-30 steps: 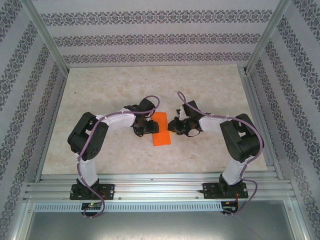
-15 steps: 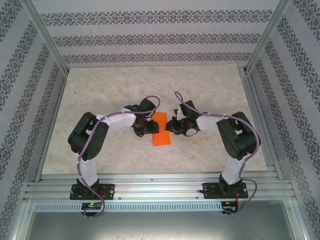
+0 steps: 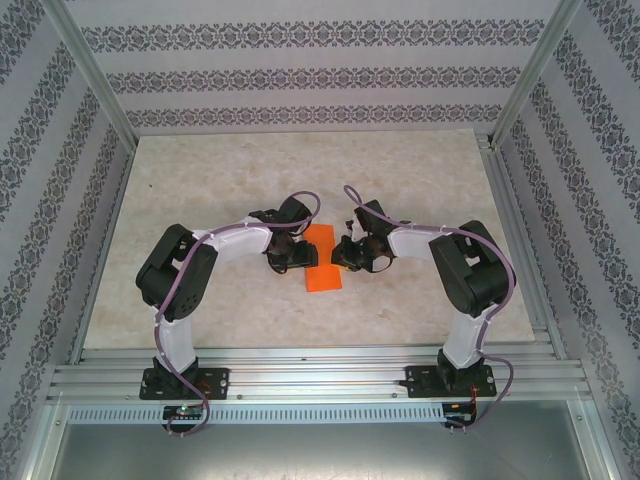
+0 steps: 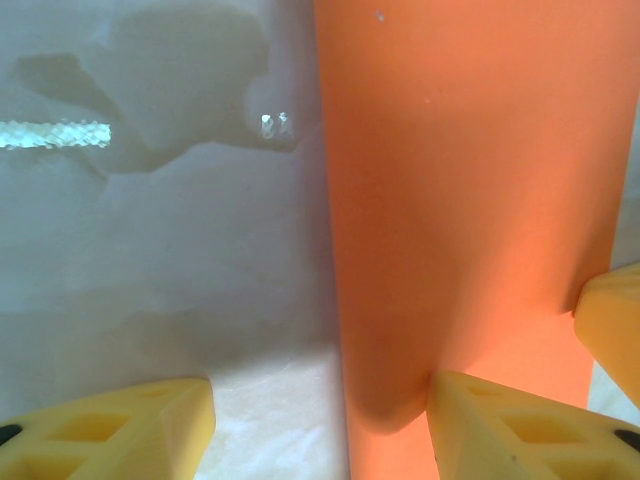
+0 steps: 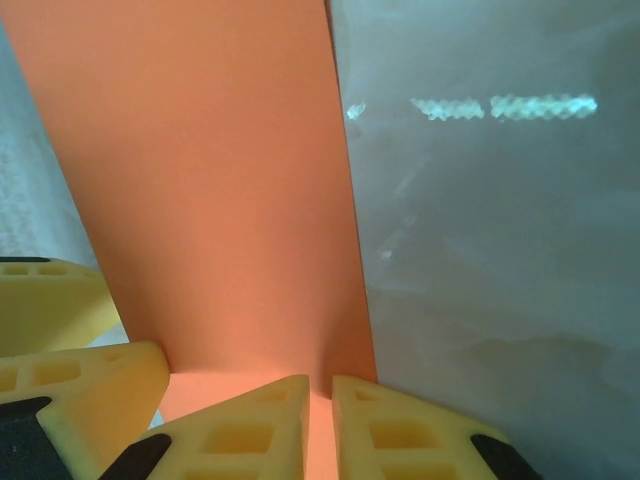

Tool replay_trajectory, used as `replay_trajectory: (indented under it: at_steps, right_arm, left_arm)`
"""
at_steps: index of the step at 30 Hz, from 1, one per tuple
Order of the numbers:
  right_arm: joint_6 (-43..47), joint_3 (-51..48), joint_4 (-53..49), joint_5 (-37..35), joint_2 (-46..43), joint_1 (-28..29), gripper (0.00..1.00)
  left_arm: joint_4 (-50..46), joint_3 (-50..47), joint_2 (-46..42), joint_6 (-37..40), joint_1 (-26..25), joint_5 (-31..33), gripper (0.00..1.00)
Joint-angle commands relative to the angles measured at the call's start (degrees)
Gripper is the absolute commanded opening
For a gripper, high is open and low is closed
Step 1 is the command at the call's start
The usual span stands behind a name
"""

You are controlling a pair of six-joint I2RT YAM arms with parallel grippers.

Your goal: Fold a paper plane with a square sheet of paper (fold left side to right side)

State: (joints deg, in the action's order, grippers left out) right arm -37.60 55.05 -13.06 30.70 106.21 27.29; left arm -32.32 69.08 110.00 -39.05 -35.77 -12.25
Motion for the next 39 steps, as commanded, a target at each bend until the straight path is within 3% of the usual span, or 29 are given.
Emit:
replay_trajectory:
  at_steps: [1, 15, 18, 21, 25, 29, 31, 39]
  right_arm:
    - [2.40, 1.08, -3.62, -3.22, 1.63, 0.66, 0.14]
    - [3.16, 1.66, -5.19, -4.68, 3.61, 1.18, 0.14]
    - [3.19, 1.75, -5.24, -4.77, 3.86, 1.28, 0.14]
    - [3.12, 1.88, -5.41, -4.99, 4.00, 1.28, 0.14]
    - [3.23, 1.92, -5.58, -5.20, 3.92, 1.24, 0.14]
    - [3.24, 2.06, -5.75, -5.30, 4.02, 1.33, 0.14]
    - [3.15, 2.06, -5.80, -5.47, 4.04, 1.34, 0.14]
    - [3.46, 2.35, -6.55, -6.00, 4.18, 1.35, 0.14]
  left_arm:
    - [12.18, -1.39, 6.85, 1.95, -3.08, -3.61, 0.61]
    - [11.34, 0.96, -6.96, 3.63, -0.20, -8.21, 0.67]
    - [12.89, 1.21, -7.95, 2.94, -0.01, -10.33, 0.61]
    - [13.44, 1.54, -7.80, 2.28, -0.04, -10.69, 0.48]
    - [9.49, 2.27, -7.77, 3.75, -0.02, -6.08, 0.47]
    - [20.08, -0.88, -6.10, -0.07, 0.61, -15.14, 0.37]
    - [21.38, -0.59, -4.31, -0.94, 0.56, -16.63, 0.30]
    - [17.21, -0.57, -1.64, 1.31, 0.79, -12.37, 0.24]
